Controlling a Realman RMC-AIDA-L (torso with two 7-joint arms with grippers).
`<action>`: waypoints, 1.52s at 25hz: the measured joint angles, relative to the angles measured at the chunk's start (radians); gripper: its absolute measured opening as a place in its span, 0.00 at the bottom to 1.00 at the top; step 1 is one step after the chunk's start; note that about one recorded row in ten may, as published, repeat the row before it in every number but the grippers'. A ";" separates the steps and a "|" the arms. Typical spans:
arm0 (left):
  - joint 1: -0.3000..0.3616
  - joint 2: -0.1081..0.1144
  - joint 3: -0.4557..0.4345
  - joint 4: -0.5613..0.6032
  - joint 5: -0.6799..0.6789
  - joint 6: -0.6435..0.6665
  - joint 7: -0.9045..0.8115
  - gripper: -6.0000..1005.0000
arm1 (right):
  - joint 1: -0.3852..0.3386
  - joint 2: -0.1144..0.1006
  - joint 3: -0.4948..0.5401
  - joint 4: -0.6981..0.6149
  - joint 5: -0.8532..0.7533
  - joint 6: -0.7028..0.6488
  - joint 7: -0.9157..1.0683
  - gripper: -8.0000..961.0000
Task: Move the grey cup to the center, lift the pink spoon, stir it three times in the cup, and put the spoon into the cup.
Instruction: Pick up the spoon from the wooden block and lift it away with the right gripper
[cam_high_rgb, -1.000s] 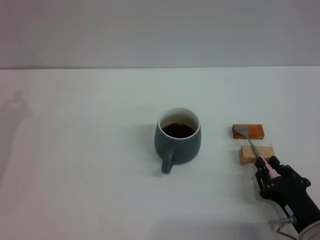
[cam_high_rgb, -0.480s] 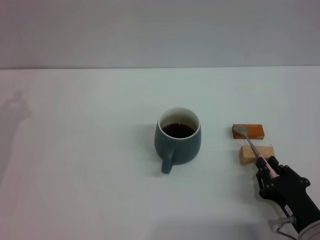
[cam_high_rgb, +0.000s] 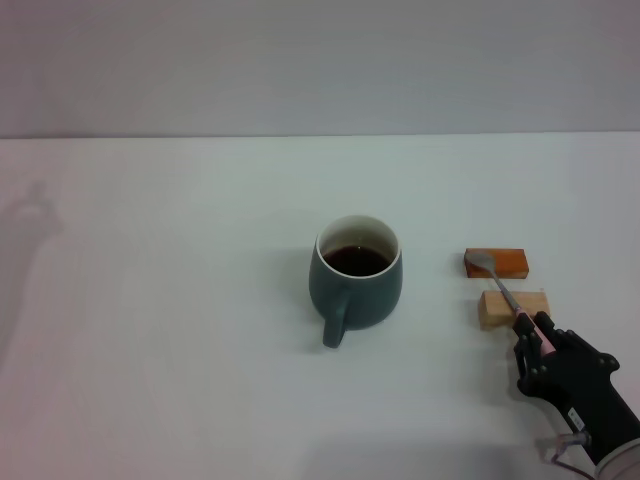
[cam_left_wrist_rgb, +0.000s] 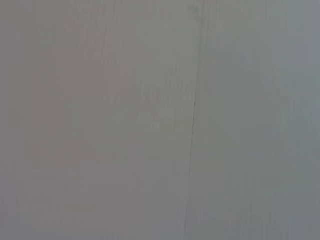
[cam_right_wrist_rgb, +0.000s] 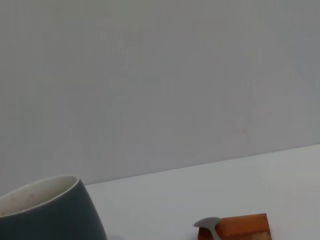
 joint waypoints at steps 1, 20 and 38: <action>0.000 0.000 0.000 0.000 0.000 0.001 0.000 0.00 | 0.000 0.000 0.000 0.000 0.000 0.000 0.000 0.21; 0.000 -0.002 0.000 0.006 0.000 -0.002 0.000 0.00 | 0.000 -0.001 -0.002 -0.002 0.000 -0.007 0.000 0.16; -0.017 -0.002 -0.002 -0.006 0.000 -0.010 0.001 0.00 | 0.017 -0.001 0.000 0.000 -0.002 0.001 -0.008 0.16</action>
